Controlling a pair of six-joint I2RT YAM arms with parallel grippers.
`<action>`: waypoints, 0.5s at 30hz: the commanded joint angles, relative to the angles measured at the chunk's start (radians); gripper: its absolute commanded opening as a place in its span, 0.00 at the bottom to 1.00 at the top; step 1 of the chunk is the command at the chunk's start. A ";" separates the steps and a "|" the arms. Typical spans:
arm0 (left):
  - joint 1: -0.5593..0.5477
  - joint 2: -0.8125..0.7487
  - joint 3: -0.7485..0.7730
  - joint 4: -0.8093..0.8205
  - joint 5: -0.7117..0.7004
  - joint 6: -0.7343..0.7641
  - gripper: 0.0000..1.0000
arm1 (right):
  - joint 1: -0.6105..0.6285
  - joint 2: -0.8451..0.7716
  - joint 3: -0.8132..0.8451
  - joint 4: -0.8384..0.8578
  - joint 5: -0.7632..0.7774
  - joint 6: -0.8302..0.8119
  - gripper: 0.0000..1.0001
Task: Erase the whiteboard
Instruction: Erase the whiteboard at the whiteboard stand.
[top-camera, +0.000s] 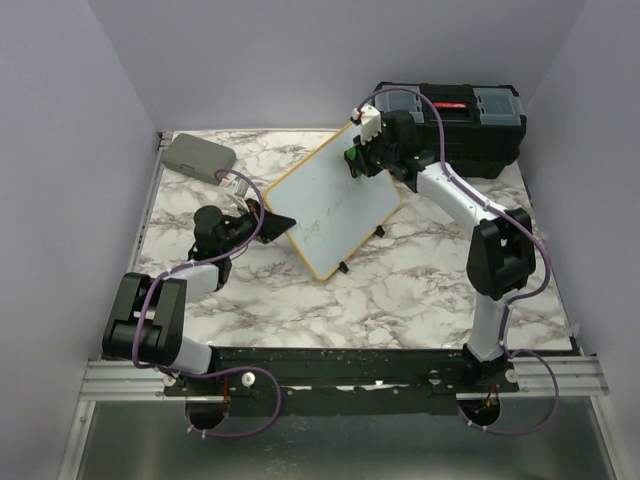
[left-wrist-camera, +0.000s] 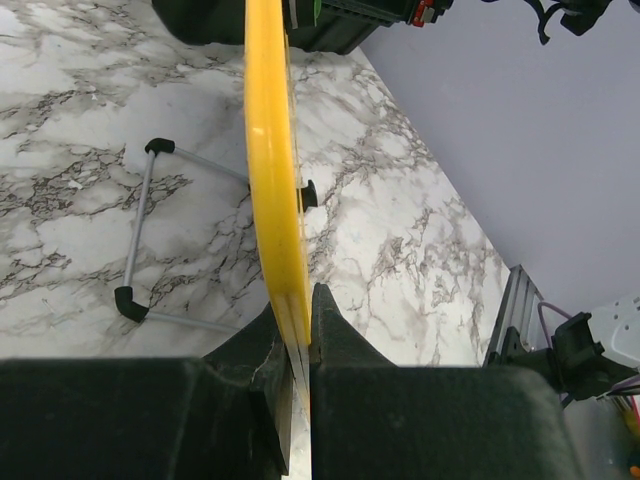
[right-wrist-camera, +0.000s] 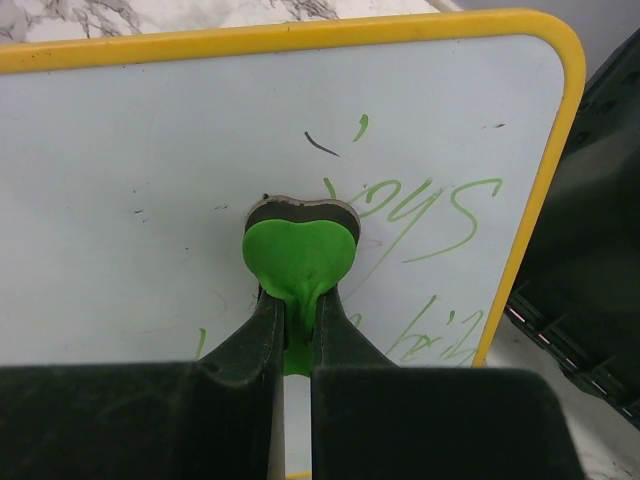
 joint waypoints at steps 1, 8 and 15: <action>-0.023 0.012 0.015 0.016 0.124 0.063 0.00 | 0.007 0.017 -0.035 -0.051 -0.056 -0.001 0.01; -0.025 0.010 0.015 0.012 0.123 0.065 0.00 | 0.009 0.071 0.114 -0.086 -0.082 0.021 0.01; -0.025 0.007 0.015 0.010 0.126 0.068 0.00 | 0.009 0.146 0.281 -0.133 -0.042 0.028 0.01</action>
